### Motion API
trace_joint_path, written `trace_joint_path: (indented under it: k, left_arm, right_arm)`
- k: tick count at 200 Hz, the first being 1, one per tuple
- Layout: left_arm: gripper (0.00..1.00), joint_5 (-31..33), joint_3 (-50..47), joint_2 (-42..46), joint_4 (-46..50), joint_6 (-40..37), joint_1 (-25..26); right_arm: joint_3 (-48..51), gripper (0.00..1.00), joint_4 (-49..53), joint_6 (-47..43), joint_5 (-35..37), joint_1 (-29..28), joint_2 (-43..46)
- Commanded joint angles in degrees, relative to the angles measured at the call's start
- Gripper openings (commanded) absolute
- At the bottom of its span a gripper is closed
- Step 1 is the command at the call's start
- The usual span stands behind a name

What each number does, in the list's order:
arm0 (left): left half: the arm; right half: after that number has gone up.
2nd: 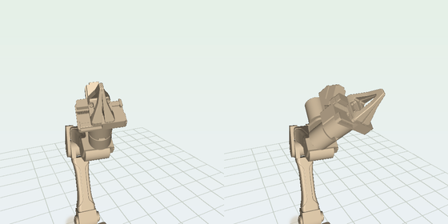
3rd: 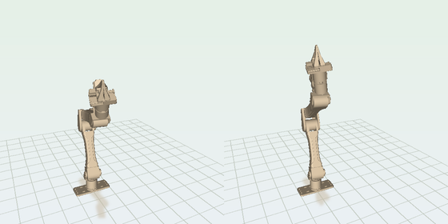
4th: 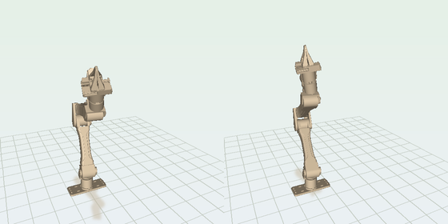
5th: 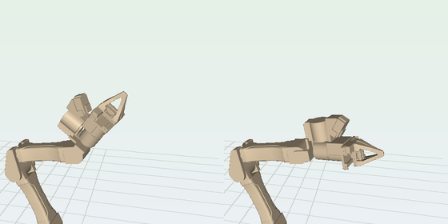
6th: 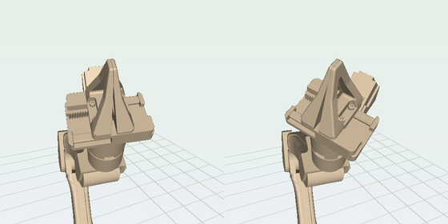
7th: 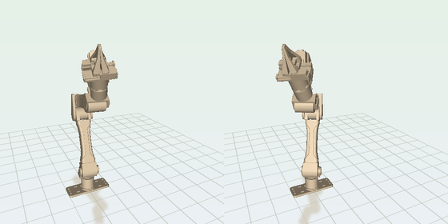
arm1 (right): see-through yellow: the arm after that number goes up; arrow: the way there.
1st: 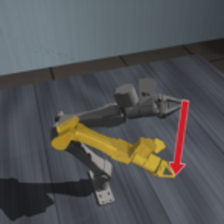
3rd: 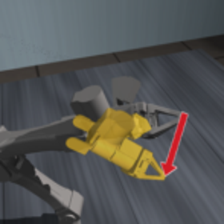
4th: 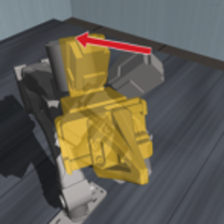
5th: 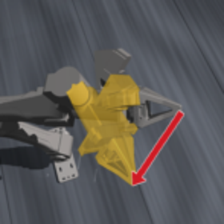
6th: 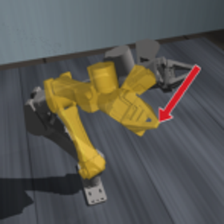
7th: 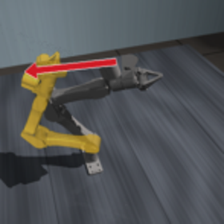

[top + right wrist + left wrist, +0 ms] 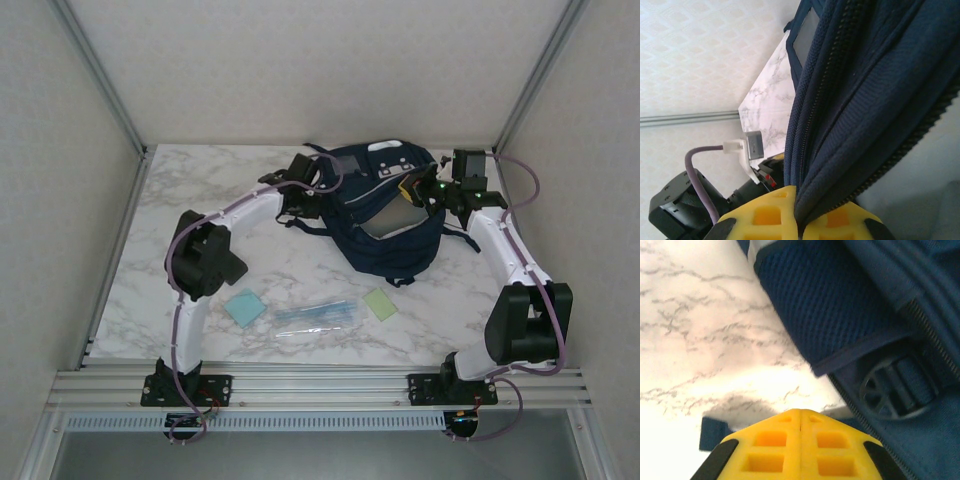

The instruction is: Pack the student bag

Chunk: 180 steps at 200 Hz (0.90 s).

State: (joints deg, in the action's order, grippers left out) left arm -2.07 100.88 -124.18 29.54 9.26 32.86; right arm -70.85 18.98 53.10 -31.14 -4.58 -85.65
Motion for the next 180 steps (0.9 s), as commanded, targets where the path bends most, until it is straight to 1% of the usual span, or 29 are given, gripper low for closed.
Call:
trace_joint_path:
  k: [1,14,26,44,72,106,128,149,180]
  left_arm:
    - [0.0,-8.8,1.33,0.27,-0.95,0.36,1.1]
    - [0.06,-14.49,-1.53,2.09,-3.54,-0.1,1.65]
    - [0.15,-18.83,-5.04,4.23,-6.33,-0.12,2.17]
    - [0.25,-23.15,-10.45,7.45,-9.92,-0.28,2.9]
    - [0.36,-26.86,-14.54,9.48,-12.25,-1.25,4.03]
    - [0.5,-27.67,-14.16,8.58,-14.84,-0.59,4.58]
    - [0.54,-27.74,-12.99,8.61,-15.73,-0.2,4.68]
    - [0.54,-27.66,-11.64,9.18,-14.91,-1.06,5.08]
    - [0.54,-25.81,-10.97,10.12,-13.35,-4.28,6.76]
  right_arm:
    - [-2.57,0.0,-3.88,-1.39,-0.97,0.82,3.05]
    - [-2.59,0.0,-4.25,-1.31,-1.53,0.83,2.77]
    - [-2.78,0.0,-4.33,-1.44,-1.86,0.8,2.63]
    - [-3.49,0.0,-3.57,-2.34,-2.22,0.8,2.26]
    - [-4.64,0.0,-2.85,-3.11,-2.87,0.85,1.8]
    - [-4.91,0.0,-3.03,-3.35,-3.66,0.81,1.88]
    - [-4.83,0.0,-3.07,-3.45,-3.85,0.8,1.96]
    - [-4.63,0.0,-3.0,-3.51,-3.96,0.8,1.97]
    - [-4.71,0.0,-3.32,-3.53,-4.23,0.8,1.84]
